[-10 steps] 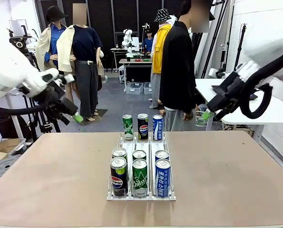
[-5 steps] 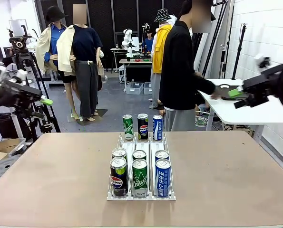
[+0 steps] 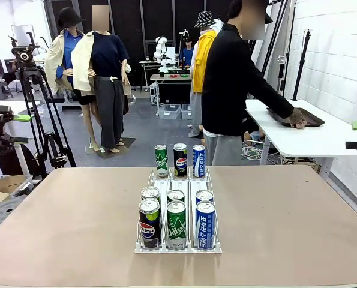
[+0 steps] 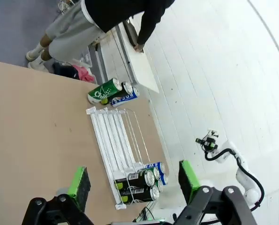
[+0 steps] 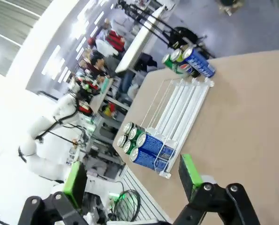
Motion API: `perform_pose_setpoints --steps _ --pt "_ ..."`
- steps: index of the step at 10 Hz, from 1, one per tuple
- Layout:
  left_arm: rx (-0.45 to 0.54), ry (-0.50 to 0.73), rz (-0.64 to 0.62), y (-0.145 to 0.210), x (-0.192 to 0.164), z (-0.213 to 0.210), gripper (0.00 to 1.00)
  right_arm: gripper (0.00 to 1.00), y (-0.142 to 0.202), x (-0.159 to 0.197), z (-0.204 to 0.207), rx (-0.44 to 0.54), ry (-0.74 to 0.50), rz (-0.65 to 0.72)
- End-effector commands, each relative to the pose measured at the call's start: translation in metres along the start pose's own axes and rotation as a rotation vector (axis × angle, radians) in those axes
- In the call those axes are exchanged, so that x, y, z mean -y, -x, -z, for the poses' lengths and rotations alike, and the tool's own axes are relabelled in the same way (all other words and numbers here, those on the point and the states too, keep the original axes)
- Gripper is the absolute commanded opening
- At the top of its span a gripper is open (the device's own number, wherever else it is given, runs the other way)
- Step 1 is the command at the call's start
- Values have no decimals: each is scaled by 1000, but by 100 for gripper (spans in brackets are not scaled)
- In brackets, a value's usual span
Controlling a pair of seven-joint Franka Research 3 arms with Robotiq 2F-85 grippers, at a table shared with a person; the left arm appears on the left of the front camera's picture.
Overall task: Retrieve and hand over the desired beverage to the person.
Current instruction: Pick up a can of the same type that the person held from the Automatic Can Dispenser.
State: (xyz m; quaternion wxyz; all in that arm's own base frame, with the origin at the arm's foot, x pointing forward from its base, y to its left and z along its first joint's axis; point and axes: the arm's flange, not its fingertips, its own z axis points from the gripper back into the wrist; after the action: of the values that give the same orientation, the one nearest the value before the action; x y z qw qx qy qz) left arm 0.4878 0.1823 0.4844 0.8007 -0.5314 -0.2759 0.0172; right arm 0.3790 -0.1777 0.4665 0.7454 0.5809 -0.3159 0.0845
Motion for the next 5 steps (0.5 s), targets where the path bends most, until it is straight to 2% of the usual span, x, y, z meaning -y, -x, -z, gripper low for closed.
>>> perform_pose_setpoints --steps 1,5 --pt "25 33 11 -5 -9 -1 100 100 2 21 -8 51 -67 5" --pt "46 22 24 -3 -7 -1 100 100 7 24 -12 56 -69 5"
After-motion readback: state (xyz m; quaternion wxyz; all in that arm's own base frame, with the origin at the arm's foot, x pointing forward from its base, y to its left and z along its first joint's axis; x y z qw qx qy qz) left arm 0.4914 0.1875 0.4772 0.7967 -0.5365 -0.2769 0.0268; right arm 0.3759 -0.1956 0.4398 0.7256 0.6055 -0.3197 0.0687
